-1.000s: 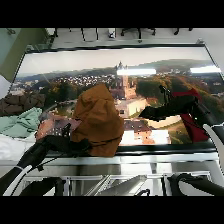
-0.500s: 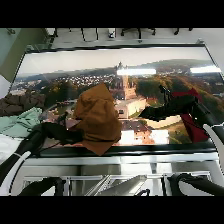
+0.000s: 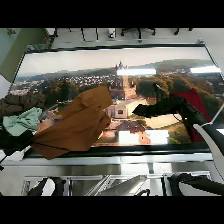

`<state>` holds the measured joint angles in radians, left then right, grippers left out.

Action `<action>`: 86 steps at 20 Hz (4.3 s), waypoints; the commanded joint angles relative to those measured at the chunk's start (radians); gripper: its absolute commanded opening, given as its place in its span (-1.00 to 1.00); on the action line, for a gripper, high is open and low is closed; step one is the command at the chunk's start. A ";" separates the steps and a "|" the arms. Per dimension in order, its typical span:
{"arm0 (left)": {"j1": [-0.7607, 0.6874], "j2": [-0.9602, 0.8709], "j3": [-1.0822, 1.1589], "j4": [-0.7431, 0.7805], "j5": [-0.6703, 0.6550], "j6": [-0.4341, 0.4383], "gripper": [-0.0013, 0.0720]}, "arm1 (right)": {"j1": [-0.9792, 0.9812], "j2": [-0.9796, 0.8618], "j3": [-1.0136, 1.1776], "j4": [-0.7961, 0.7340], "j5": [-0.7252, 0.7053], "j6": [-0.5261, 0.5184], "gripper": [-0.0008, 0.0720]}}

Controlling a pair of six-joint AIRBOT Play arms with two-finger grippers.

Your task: Fold the shirts.

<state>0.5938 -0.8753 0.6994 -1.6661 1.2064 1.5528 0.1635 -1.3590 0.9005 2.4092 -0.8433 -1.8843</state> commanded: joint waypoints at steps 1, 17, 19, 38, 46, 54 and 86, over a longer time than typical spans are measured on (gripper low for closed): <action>0.148 -0.027 0.003 -0.039 -0.045 0.089 -0.91 | 0.130 -0.114 0.046 0.049 0.081 0.048 0.35; 0.138 -0.054 0.005 -0.093 -0.125 0.097 -0.91 | 0.430 -0.475 0.391 0.135 0.013 0.142 -0.76; 0.138 0.008 0.006 -0.160 -0.135 0.103 -0.91 | 0.426 -0.460 0.451 0.135 -0.012 0.117 -0.92; -0.290 0.315 1.047 -0.560 -0.224 0.066 -0.91 | 0.071 0.436 1.120 -0.274 -0.337 -0.001 -0.92; -0.577 -0.016 0.754 -0.486 -0.227 0.093 -0.91 | 0.071 0.161 0.809 -0.286 -0.349 0.006 -0.92; -0.798 -0.436 0.463 -0.257 -0.479 0.097 -0.91 | 0.070 -0.379 0.679 -0.280 -0.200 0.041 -0.92; -0.708 -0.616 0.594 -0.265 -0.466 0.134 -0.91 | -0.185 -0.503 0.422 0.037 -0.046 0.087 0.02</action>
<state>-0.1146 -1.4914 1.2926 -1.9316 0.7403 1.6855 -0.0376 -1.8278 1.3041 2.4416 -0.9318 -1.8015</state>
